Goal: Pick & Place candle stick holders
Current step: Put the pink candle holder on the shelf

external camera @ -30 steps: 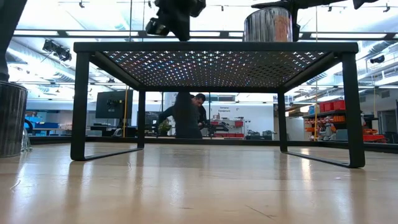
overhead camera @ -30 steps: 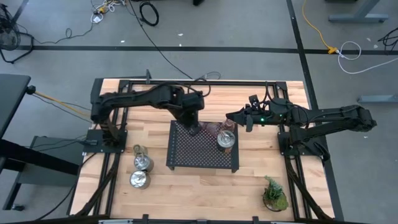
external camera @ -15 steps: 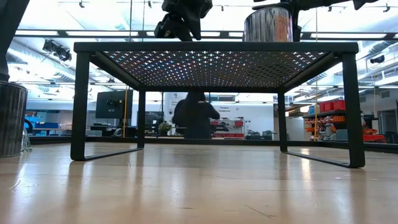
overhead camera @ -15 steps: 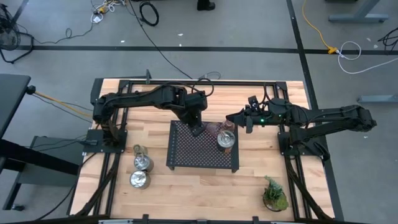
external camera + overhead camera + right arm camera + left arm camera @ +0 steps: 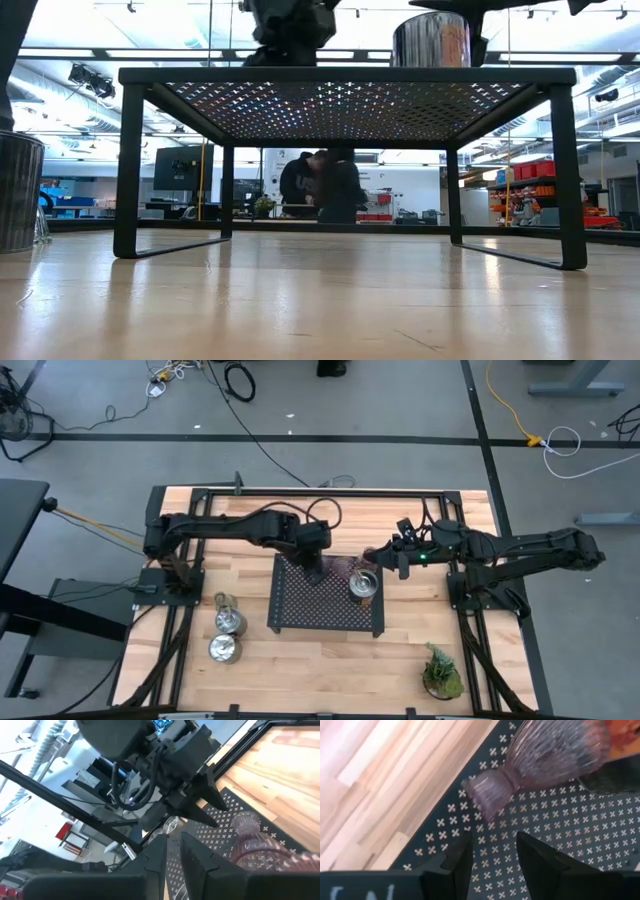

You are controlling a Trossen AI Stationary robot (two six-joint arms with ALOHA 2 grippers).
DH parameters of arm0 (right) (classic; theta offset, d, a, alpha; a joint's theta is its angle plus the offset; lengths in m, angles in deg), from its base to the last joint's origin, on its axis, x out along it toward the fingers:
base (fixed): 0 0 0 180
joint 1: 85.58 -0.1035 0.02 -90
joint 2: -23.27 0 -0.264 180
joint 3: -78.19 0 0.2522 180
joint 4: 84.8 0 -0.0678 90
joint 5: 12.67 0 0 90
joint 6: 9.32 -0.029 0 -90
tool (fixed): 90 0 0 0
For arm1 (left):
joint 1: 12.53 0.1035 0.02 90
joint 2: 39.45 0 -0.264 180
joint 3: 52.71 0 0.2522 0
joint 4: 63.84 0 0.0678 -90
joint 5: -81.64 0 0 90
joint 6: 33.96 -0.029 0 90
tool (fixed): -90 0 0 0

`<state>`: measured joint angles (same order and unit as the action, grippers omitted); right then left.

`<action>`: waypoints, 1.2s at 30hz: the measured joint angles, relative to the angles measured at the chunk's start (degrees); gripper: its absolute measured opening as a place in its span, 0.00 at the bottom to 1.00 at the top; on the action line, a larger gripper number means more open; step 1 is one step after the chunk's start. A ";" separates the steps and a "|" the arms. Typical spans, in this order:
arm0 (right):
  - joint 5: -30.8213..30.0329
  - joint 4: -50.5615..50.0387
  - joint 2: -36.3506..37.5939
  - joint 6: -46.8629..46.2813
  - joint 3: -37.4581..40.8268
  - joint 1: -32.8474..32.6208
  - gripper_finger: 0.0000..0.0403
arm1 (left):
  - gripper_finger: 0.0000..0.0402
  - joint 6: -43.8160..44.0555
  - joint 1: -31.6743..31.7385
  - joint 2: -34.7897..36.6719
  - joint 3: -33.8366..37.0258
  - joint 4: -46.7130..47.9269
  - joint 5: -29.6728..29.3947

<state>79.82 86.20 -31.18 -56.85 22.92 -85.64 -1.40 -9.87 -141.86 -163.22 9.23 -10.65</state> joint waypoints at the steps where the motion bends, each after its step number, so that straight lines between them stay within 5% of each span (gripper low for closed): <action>1: -0.01 -0.18 0.00 -0.01 0.01 -0.19 0.13 | 0.38 0.71 0.02 1.01 1.51 -0.80 -0.08; 16: -2.03 -0.95 0.00 0.22 -0.01 -0.52 0.13 | 0.35 6.25 1.31 16.96 22.39 -19.83 -0.90; 23: -5.91 -0.27 0.00 -1.37 -0.01 -0.46 0.13 | 0.35 6.34 3.53 19.02 33.20 -39.45 7.03; 36: -9.17 3.53 0.02 -1.32 -0.01 -0.50 0.13 | 0.35 2.75 5.47 18.95 36.42 -44.46 8.32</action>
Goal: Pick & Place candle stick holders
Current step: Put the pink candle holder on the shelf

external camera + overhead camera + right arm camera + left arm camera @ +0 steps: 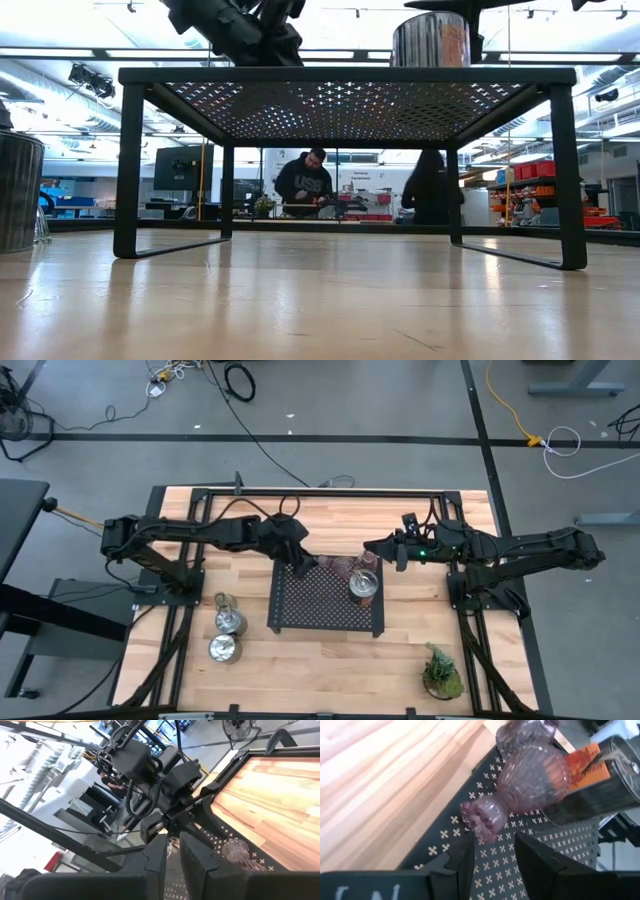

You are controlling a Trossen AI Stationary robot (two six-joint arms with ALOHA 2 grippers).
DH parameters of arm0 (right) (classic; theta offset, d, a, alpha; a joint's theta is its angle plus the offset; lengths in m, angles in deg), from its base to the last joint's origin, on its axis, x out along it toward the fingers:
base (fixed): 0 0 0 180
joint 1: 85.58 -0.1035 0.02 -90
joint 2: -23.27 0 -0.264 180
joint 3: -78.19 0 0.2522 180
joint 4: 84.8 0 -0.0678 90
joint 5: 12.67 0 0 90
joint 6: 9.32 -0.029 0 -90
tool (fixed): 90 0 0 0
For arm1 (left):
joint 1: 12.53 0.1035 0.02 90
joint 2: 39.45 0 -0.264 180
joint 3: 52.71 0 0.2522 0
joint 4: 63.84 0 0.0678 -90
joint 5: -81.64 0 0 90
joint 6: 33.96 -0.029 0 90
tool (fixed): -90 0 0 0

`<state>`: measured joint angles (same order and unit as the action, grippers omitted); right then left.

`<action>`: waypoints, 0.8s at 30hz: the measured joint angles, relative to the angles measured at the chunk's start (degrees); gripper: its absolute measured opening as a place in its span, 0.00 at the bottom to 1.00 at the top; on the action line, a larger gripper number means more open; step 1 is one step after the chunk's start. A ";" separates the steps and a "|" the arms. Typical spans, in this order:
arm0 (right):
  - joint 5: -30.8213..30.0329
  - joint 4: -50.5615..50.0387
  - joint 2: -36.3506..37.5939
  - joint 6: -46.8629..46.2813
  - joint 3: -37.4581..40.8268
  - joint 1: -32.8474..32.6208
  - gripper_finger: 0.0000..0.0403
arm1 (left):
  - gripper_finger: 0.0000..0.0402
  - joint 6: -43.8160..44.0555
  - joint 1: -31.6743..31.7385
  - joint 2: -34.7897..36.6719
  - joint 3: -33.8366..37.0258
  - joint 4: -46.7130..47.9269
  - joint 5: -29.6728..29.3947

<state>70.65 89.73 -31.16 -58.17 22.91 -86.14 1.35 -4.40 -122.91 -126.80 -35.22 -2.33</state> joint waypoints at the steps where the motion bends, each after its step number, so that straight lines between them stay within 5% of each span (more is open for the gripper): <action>1: 0.00 -0.05 0.00 0.13 0.00 0.00 0.13 | 0.35 0.04 0.13 0.00 0.00 -0.23 -0.03; 24: 0.20 1.74 0.00 2.13 0.00 0.11 0.13 | 0.35 1.60 0.39 -2.88 -0.09 -4.27 2.60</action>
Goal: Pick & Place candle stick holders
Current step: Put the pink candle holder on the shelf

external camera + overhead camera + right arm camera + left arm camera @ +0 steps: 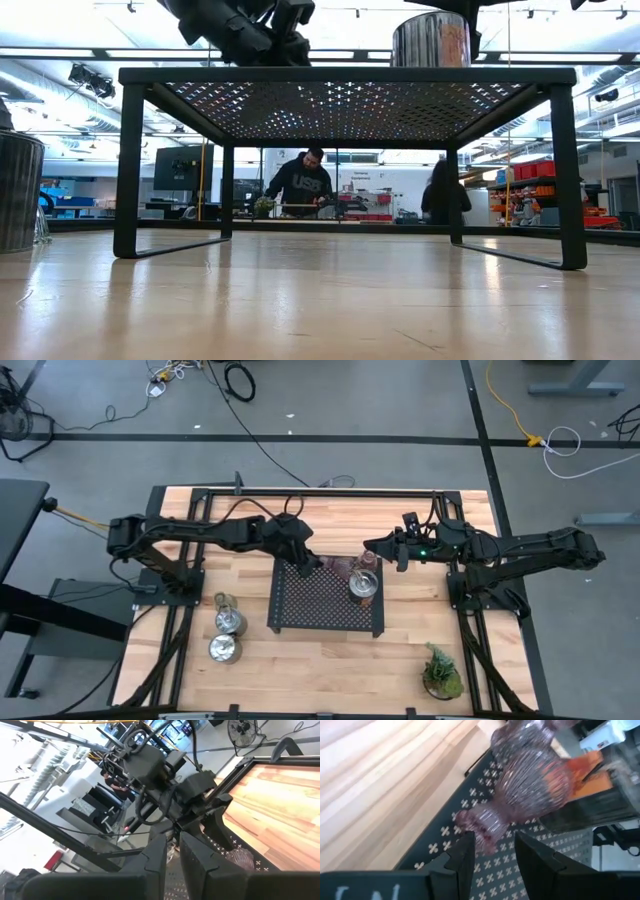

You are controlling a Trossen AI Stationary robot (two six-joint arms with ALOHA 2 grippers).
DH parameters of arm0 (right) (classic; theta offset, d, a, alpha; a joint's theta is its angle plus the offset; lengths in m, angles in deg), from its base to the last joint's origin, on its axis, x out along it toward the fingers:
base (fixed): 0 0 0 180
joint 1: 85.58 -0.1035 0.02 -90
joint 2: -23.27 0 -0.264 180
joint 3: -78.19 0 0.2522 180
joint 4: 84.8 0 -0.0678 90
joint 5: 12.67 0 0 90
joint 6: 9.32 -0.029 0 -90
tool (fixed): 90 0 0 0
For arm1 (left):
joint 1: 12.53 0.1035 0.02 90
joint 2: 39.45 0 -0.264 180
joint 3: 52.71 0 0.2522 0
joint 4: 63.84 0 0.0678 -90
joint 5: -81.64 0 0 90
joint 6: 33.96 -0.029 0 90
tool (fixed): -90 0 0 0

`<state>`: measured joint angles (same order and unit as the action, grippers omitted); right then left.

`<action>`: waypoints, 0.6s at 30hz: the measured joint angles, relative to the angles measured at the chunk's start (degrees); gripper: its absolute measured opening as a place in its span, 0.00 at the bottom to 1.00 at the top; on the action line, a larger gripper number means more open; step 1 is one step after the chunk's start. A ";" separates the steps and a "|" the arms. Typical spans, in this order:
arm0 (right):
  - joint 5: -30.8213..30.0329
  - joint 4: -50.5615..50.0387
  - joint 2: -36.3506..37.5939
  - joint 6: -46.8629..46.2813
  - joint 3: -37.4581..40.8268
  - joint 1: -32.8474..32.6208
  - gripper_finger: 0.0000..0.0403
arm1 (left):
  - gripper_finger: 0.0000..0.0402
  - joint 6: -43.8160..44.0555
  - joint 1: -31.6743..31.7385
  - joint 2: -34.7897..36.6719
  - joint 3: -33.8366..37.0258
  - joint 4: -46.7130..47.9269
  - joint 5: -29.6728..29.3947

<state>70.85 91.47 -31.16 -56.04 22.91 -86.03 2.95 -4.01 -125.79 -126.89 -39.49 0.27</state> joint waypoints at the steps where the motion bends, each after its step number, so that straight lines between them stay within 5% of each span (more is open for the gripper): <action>1: 0.00 0.21 0.00 0.00 0.00 0.00 0.13 | 0.35 0.04 0.00 -0.10 0.04 0.35 0.21; 18: -0.11 0.26 0.00 -0.17 0.00 0.00 0.13 | 0.34 0.34 0.00 -3.76 0.04 -4.17 3.89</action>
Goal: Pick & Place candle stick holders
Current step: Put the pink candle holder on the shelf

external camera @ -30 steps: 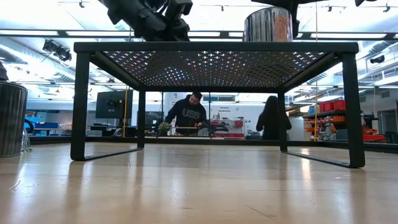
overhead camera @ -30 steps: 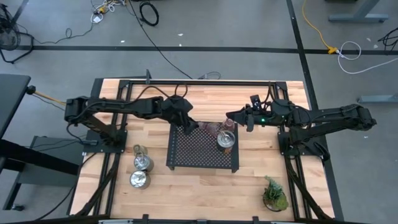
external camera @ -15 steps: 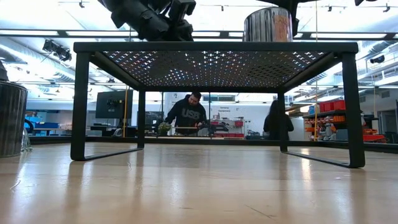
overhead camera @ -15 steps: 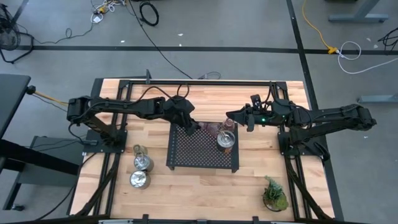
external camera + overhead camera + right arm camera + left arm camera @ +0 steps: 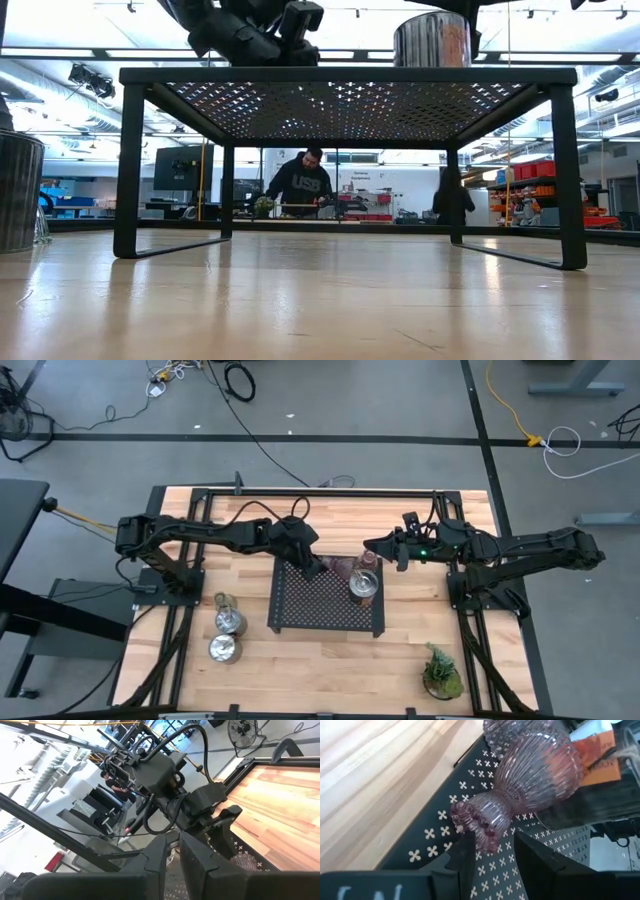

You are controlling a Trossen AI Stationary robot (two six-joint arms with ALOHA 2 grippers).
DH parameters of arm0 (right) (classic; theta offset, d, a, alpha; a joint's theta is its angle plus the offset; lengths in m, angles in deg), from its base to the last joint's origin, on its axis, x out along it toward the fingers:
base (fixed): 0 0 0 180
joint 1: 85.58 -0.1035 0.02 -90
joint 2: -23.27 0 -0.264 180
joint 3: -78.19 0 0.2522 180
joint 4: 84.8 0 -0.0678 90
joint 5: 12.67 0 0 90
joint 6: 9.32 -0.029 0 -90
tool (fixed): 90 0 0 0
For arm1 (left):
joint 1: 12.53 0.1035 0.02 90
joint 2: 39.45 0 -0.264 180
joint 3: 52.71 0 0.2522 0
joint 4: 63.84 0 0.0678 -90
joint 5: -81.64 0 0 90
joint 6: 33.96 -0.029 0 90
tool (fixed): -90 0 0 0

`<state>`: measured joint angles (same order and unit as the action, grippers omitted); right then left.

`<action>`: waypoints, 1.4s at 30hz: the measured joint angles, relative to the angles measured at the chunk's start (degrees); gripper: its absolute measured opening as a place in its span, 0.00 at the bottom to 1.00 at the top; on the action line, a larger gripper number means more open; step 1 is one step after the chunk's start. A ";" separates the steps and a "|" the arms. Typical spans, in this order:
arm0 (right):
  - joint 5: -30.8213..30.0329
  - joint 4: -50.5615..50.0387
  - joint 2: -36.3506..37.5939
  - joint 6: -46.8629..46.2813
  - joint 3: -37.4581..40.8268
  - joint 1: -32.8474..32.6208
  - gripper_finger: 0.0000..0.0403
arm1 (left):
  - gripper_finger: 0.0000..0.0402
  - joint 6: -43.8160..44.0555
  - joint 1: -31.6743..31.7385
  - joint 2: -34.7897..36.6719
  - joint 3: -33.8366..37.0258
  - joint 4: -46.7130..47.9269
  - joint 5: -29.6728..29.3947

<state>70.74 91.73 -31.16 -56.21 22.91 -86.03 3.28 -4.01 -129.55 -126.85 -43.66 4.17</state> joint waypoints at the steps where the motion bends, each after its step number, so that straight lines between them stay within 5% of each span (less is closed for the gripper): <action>1: 0.00 0.01 0.00 -0.01 0.00 0.00 0.13 | 0.33 -0.02 0.00 0.00 0.00 -0.27 0.00; 13: 0.07 -0.18 0.00 0.02 0.00 -0.02 0.13 | 0.04 -0.88 0.07 0.00 0.00 -0.57 -0.21; 33: 0.13 -1.06 0.00 0.12 0.00 -0.02 0.13 | 0.03 -1.61 0.00 1.09 0.00 0.42 4.54; 42: 0.09 -1.54 -0.02 0.02 0.00 -0.02 0.13 | 0.03 -3.92 1.28 6.62 0.00 9.71 2.47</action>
<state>70.83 90.19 -31.18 -56.19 22.91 -86.05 -0.63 -2.74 -122.94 -126.85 -33.95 6.64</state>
